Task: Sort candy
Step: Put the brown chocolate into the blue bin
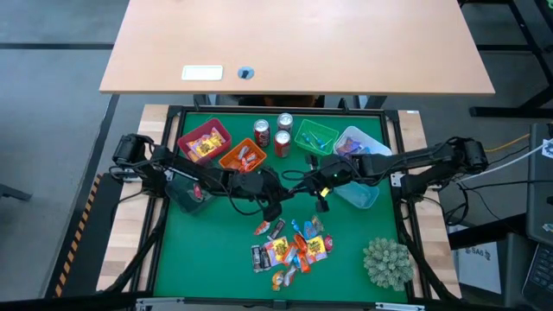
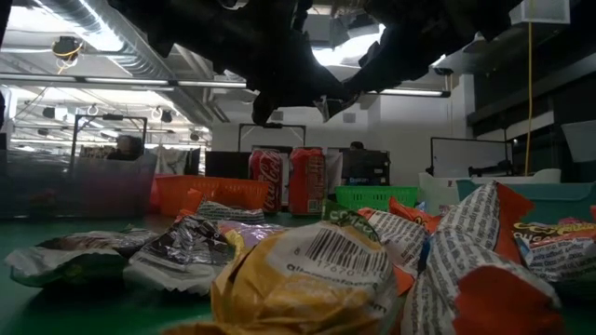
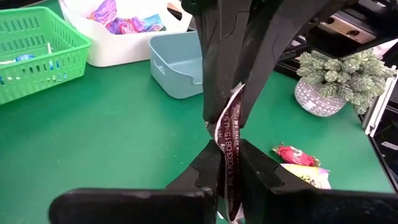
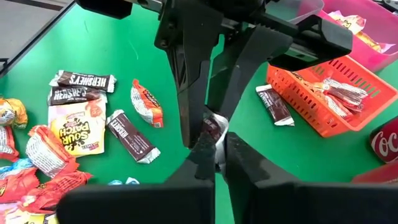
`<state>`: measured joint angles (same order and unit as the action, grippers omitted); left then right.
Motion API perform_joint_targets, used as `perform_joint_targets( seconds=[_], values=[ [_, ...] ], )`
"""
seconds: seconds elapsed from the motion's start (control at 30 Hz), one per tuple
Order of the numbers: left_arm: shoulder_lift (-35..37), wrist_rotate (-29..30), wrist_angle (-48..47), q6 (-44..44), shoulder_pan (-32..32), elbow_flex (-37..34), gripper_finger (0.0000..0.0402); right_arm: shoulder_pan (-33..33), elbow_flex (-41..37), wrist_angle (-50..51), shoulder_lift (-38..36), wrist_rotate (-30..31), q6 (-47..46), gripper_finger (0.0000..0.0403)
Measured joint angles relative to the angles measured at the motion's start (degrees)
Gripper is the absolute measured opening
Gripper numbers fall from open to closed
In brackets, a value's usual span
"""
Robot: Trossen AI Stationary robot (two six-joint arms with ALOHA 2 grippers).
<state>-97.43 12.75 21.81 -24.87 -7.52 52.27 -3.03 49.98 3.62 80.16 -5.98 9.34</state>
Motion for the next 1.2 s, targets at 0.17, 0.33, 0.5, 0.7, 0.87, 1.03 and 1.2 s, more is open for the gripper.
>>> perform_joint_targets(
  seconds=[0.17,0.33,0.5,0.7,0.87,1.03,1.2],
  values=[
    [0.0,0.3,0.2,0.0,0.0,0.0,0.0055,0.0,0.0,0.5,-0.5,0.0,0.0,0.0021],
    [0.0,3.0,0.2,0.0,0.0,0.0,0.0099,0.1,0.9,6.9,-2.9,0.3,0.0,0.0007],
    [0.0,3.1,0.2,0.0,0.0,0.0,0.0125,0.0,5.5,21.5,-6.1,3.9,0.0,0.0013],
    [0.0,3.2,0.1,0.0,0.0,0.0,0.0128,0.0,11.3,39.1,-8.1,10.3,-0.4,0.0012],
    [0.0,3.2,0.1,0.0,0.0,0.0,0.0128,0.0,12.9,51.5,-8.2,10.5,-4.0,0.0015],
    [0.0,3.1,0.1,0.0,0.0,0.0,0.0128,0.0,12.9,63.4,-8.1,10.5,-9.2,0.0018],
    [1.4,2.7,-0.3,0.0,0.1,0.1,0.0128,0.0,12.9,68.9,-8.1,10.5,-13.8,0.0017]
  ],
)
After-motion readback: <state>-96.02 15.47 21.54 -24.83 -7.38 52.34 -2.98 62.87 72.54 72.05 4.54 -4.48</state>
